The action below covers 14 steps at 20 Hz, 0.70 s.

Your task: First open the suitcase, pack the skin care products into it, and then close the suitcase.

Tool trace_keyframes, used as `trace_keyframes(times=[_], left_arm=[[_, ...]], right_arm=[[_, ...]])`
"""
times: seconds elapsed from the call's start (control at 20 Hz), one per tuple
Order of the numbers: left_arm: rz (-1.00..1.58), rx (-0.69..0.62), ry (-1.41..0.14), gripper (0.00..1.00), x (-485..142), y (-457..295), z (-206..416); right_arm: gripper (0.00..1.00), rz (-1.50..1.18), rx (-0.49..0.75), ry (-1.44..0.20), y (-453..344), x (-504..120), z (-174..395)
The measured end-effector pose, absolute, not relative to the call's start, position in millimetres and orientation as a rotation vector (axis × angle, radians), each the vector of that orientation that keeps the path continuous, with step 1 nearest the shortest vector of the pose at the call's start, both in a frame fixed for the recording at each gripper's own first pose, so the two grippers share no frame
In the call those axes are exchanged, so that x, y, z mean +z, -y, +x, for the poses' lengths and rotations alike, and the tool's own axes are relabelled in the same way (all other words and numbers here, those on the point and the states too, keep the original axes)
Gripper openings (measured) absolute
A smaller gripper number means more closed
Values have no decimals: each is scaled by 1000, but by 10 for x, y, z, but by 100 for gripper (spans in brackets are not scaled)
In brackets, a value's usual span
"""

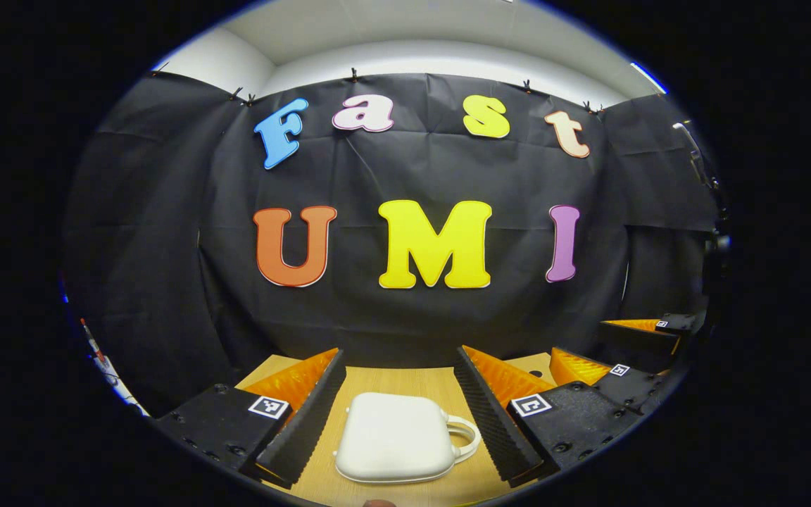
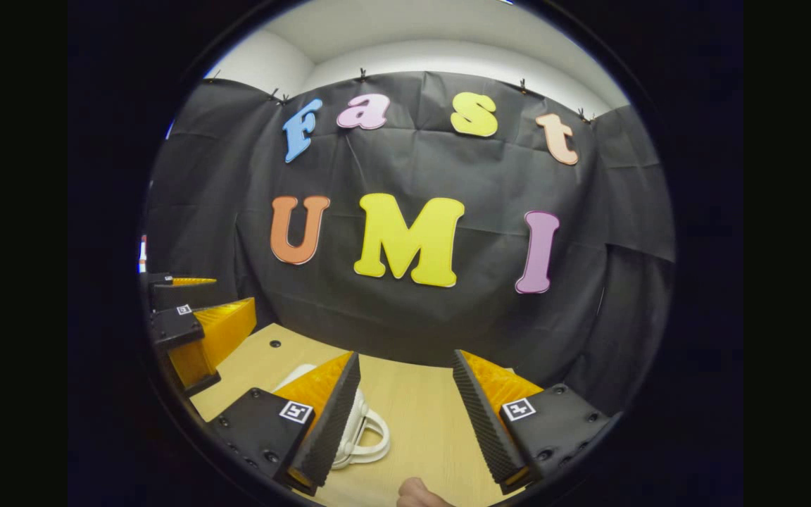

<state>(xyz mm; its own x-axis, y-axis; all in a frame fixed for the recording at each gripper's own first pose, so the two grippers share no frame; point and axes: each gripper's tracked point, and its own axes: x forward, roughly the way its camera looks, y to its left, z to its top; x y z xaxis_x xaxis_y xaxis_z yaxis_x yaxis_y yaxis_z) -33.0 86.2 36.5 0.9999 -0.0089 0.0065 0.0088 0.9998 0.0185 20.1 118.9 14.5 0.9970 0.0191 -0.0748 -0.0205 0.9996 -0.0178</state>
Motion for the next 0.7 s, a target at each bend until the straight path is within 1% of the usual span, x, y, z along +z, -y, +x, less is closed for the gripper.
trace_keyframes(times=[0.05,0.1,0.15,0.35,0.45,0.5,0.7], left_arm=[[21,-6,10,98,369,-861,-335],[21,-8,10,99,358,-849,-334],[22,-9,10,98,357,-847,-329],[3,-18,12,98,361,-862,-309],[8,-17,9,100,347,-864,-292],[9,-18,7,99,346,-850,-284],[7,-23,6,98,353,-848,-276]], right_arm=[[79,-22,19,-72,-1209,152,212],[77,-23,22,-73,-1223,153,218],[79,-25,22,-75,-1244,147,235],[79,-38,28,-86,-1268,114,266],[79,-39,30,-89,-1264,114,275],[79,-39,29,-90,-1259,112,287],[79,-41,25,-105,-1234,68,346]])
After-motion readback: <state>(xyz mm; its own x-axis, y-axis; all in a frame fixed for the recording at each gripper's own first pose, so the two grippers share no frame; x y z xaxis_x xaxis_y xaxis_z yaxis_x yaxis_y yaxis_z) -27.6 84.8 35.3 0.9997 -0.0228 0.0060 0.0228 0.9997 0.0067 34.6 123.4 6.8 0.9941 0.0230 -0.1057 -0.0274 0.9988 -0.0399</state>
